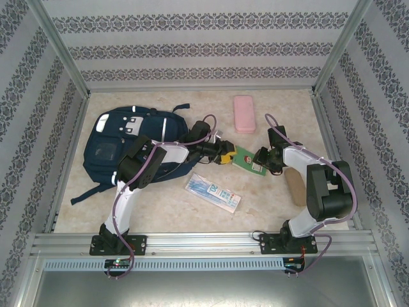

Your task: Pack books, pencil case, and school supplies into a backpack

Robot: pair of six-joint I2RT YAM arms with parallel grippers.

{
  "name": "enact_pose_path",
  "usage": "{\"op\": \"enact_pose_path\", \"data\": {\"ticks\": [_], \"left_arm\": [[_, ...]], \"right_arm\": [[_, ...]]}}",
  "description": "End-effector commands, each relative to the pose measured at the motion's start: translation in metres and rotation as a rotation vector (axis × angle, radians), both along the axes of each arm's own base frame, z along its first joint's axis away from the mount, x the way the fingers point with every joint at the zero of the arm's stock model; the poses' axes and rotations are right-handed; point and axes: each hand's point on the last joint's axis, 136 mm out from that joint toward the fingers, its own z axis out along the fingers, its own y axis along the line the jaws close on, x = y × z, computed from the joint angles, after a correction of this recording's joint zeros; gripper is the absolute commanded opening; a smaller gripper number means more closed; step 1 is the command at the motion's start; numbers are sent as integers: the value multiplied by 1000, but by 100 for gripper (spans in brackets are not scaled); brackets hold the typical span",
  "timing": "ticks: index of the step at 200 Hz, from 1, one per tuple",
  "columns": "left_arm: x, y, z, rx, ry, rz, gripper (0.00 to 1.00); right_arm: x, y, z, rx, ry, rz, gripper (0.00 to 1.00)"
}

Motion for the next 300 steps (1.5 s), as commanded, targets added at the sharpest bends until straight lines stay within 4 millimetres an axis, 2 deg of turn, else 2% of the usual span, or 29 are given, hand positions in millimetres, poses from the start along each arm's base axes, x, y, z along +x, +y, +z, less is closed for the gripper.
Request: {"op": "enact_pose_path", "data": {"ticks": [1, 19, 44, 73, 100, 116, 140, 161, 179, 196, 232, 261, 276, 292, 300], "left_arm": [[-15, -38, 70, -203, -179, -126, 42], [-15, -38, 65, -149, -181, -138, 42], [-21, -34, 47, -50, -165, -181, 42], [-26, -35, 39, -55, -138, -204, 41], [-27, -28, 36, 18, -166, -208, 33], [-28, -25, 37, 46, -179, -219, 23], [-23, -19, 48, 46, -198, -210, 7], [-12, -8, 67, 19, -225, -178, 2], [-1, 1, 88, -32, -245, -139, 0], [7, 6, 107, -73, -266, -113, 0], [19, 5, 136, -160, -296, -81, 0], [22, 5, 148, -207, -297, -65, 0], [22, 4, 150, -214, -298, -65, 0], [21, 5, 147, -208, -294, -65, 0], [22, 6, 146, -205, -293, -64, 0]], "right_arm": [[-4, 51, 14, 218, -17, 116, 49], [-4, 52, 14, 220, -15, 116, 49], [-2, 52, 15, 220, -20, 117, 50], [-1, 53, 15, 223, -17, 114, 50], [-1, 51, 16, 216, -19, 111, 50], [-2, 50, 16, 212, -19, 110, 53], [-2, 48, 22, 225, -36, 103, 58], [2, 46, 35, 283, -85, 78, 63], [7, 46, 47, 377, -135, 51, 70], [13, 49, 61, 488, -185, 30, 72], [30, 59, 89, 719, -271, -1, 77], [41, 63, 101, 831, -303, -10, 77], [46, 65, 108, 896, -323, -10, 74], [50, 66, 112, 945, -333, -13, 66], [51, 65, 112, 954, -335, -17, 57]]}}
